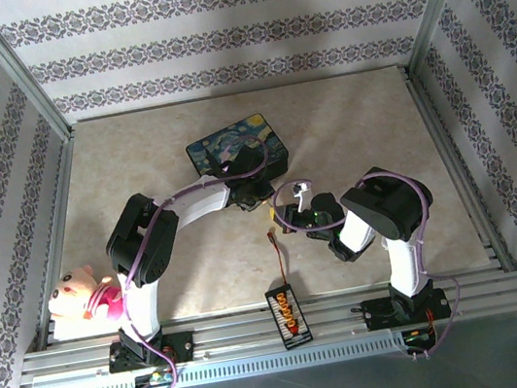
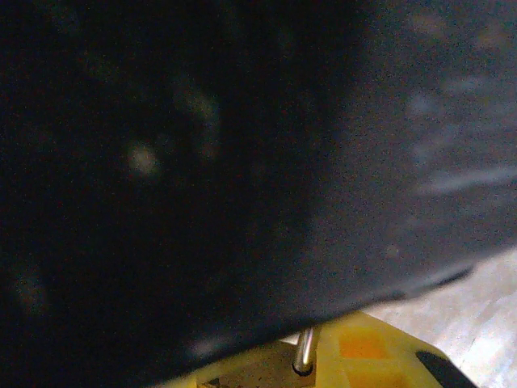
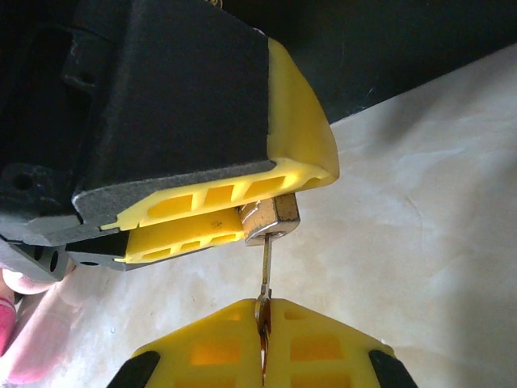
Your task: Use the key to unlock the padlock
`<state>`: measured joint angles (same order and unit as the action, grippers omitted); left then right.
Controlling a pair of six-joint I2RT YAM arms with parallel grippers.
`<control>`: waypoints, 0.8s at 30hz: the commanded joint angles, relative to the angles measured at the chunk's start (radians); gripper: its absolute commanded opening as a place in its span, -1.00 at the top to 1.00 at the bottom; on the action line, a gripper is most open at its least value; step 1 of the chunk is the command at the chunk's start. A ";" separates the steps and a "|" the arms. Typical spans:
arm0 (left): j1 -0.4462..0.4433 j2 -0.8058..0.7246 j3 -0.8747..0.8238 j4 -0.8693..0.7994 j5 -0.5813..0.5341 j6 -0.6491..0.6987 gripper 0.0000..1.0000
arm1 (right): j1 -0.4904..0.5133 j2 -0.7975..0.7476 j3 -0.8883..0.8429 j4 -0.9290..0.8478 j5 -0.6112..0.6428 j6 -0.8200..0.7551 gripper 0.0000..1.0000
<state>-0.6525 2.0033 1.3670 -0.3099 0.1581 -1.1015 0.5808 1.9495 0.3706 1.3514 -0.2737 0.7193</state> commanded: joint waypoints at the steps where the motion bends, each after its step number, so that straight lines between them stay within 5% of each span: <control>1: 0.008 -0.008 -0.012 0.048 0.081 -0.046 0.63 | 0.012 -0.014 0.003 0.035 0.058 -0.035 1.00; 24: 0.009 -0.010 -0.032 0.082 0.110 -0.069 0.63 | 0.001 -0.057 -0.010 0.035 0.056 -0.027 1.00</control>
<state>-0.6476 2.0033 1.3518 -0.2619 0.1768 -1.1160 0.5861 1.9106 0.3523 1.3361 -0.2211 0.7013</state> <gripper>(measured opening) 0.260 0.040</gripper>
